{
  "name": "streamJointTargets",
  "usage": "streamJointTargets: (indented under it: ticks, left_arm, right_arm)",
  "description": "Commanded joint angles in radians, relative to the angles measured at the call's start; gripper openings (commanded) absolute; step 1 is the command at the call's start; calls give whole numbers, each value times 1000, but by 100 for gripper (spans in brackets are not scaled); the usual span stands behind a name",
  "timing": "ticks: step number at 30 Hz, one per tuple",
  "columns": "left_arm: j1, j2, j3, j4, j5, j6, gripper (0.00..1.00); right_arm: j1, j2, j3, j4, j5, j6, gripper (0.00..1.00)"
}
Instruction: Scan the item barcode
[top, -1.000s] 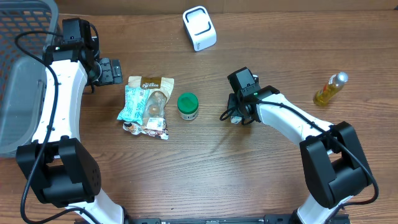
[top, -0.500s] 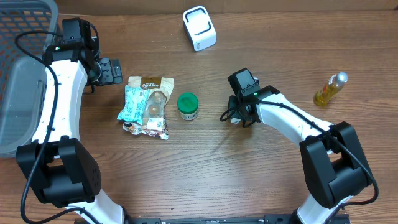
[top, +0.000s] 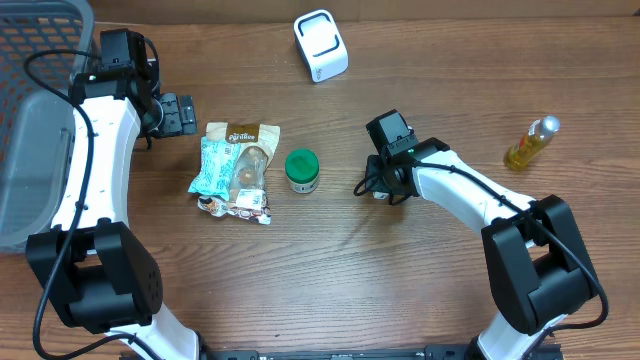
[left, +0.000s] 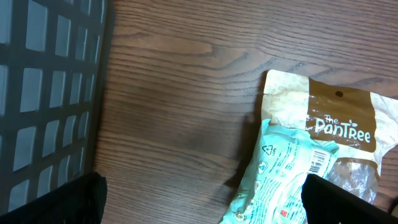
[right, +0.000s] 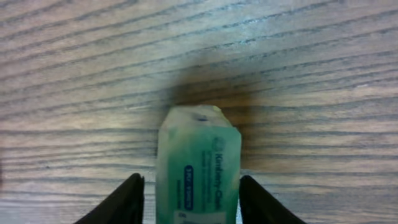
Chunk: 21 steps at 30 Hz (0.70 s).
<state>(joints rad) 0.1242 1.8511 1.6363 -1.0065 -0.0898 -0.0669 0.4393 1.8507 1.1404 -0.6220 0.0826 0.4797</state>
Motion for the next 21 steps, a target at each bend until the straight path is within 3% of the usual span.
streamJointTargets:
  ticks: [1, 4, 6, 9, 10, 12, 21]
  left_arm:
    - [-7, -19, 18, 1, 5, 19, 100]
    - [-7, -19, 18, 1, 5, 19, 100]
    - [-7, -19, 18, 1, 5, 19, 99]
    - [-7, -19, 18, 1, 5, 19, 100]
    - [-7, -19, 18, 1, 5, 19, 100]
    - [-7, -19, 18, 1, 5, 19, 99]
    - [-7, -19, 18, 1, 5, 19, 100]
  right_arm:
    - [-2, 7, 15, 13, 2, -9, 48]
    - [-2, 7, 15, 26, 3, -10, 46]
    - [-2, 7, 15, 34, 6, -10, 33]
    - [-3, 7, 15, 42, 6, -9, 34]
    - [-3, 7, 15, 45, 6, -9, 42]
    - [-3, 7, 15, 45, 5, -9, 69]
    - [-3, 2, 80, 36, 14, -58, 80]
